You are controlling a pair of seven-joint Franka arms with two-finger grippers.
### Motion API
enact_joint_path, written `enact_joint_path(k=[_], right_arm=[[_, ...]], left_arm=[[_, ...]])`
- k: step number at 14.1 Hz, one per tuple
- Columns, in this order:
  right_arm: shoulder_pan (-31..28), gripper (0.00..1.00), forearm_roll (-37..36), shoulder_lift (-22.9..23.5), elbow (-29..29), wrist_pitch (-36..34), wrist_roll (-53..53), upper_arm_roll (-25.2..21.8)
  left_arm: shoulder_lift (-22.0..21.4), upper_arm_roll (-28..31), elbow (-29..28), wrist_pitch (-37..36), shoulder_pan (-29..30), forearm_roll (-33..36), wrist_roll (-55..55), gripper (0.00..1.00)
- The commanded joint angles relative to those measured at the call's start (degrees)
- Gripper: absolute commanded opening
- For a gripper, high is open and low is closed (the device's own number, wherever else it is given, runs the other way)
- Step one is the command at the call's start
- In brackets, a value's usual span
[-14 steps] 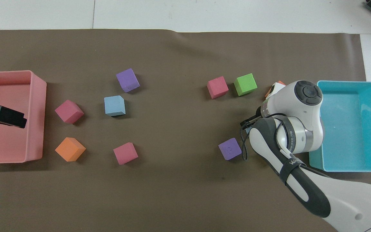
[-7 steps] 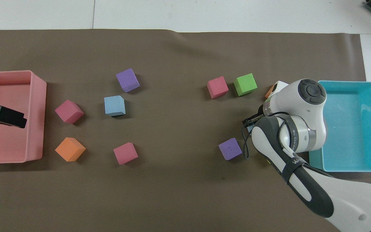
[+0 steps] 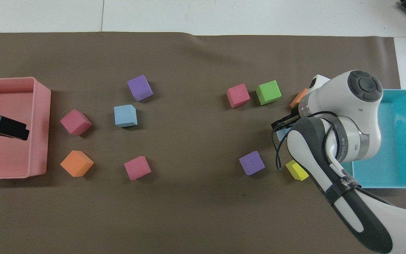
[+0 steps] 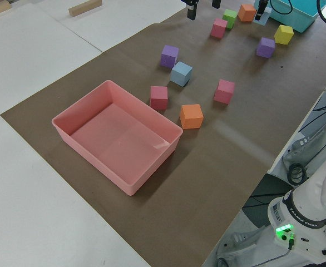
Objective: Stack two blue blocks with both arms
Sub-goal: 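Close the right gripper on the light blue cube and lift it, then carry the blue cube to the table center and set it down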
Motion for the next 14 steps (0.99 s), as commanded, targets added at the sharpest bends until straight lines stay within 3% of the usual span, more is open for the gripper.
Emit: enact_joint_path(k=[1, 6, 14], right_arm=[[0.7, 0.0, -1.2, 0.4, 2.6, -2.0, 4.8, 0.5], [7.9, 0.0, -1.1, 1.7, 4.3, 1.0, 18.1, 0.7], [21.8, 0.0, -1.2, 12.3, 10.2, 10.2, 41.1, 0.6]], left_arm=[[-1.1, -0.6, -1.1, 0.0, 1.0, 0.3, -0.2, 1.0], [-1.1, -0.6, -1.1, 0.0, 1.0, 0.3, -0.3, 1.0], [-1.1, -0.6, -1.1, 0.0, 1.0, 0.3, -0.3, 1.0]])
